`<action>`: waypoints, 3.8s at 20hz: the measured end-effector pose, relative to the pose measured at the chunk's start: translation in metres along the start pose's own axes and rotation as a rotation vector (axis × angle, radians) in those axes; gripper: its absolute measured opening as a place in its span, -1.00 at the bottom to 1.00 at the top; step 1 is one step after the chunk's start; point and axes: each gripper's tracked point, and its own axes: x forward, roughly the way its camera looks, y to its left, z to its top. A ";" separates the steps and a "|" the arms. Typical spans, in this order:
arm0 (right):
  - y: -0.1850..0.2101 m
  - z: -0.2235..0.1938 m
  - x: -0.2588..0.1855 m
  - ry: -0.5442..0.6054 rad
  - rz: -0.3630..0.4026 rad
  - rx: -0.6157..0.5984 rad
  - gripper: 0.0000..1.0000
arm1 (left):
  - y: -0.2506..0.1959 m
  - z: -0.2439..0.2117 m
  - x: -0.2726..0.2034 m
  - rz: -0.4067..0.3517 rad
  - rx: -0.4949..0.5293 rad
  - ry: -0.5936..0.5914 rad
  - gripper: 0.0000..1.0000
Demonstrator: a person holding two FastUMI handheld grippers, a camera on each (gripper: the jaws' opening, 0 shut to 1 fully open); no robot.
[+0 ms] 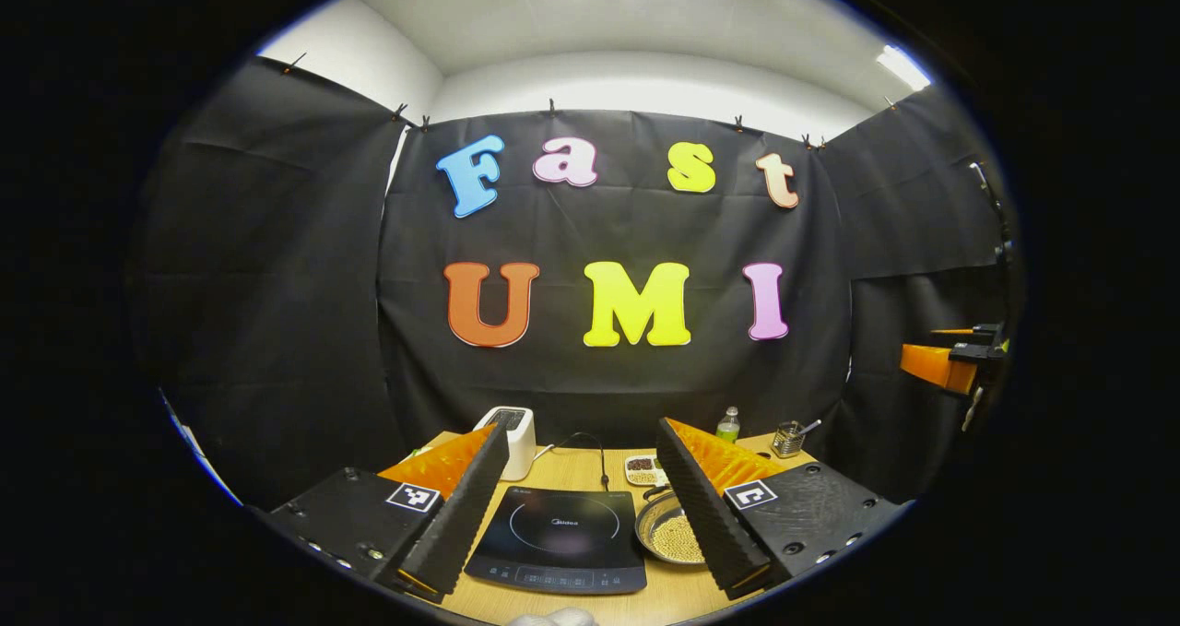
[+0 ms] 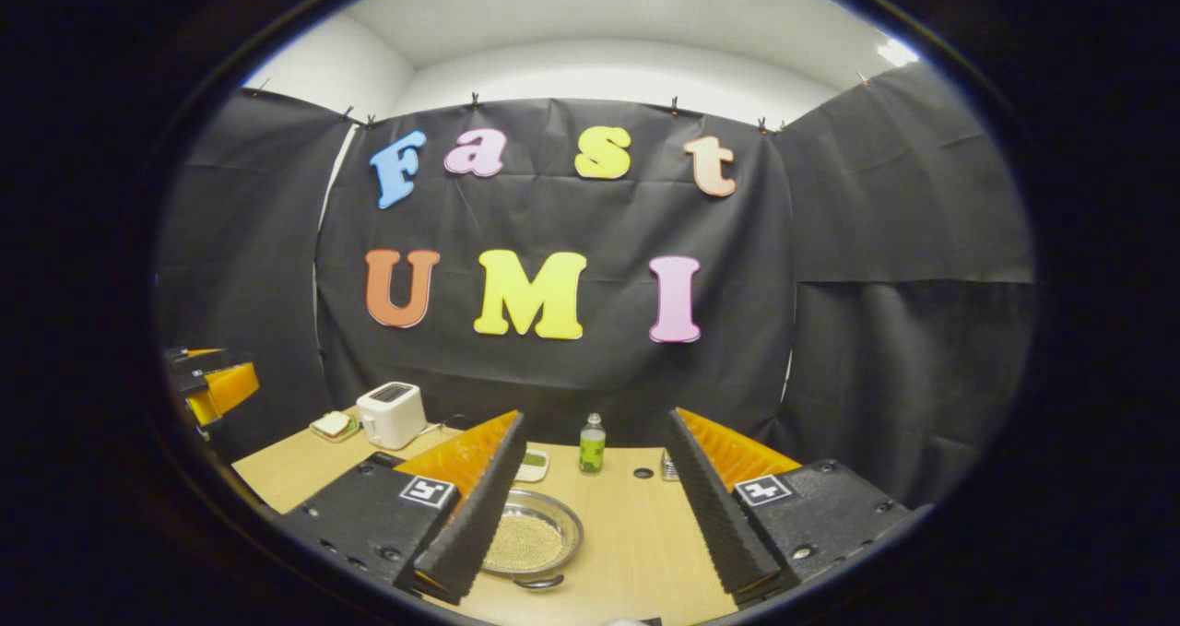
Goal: First push the handle of the pot to place it horizontally, then grasp the pot with both hands and set it on the induction cooktop.
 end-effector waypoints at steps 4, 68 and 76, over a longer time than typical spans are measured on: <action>0.012 -0.012 -0.004 0.049 0.052 -0.008 -0.09 | 0.000 -0.004 -0.001 0.001 -0.008 0.009 0.92; 0.058 -0.400 0.072 0.781 0.365 -0.093 -0.98 | -0.020 -0.044 -0.007 0.122 -0.006 0.125 0.93; 0.016 -0.394 0.102 0.777 0.340 -0.131 -0.93 | -0.039 -0.052 0.015 0.127 -0.028 0.135 0.92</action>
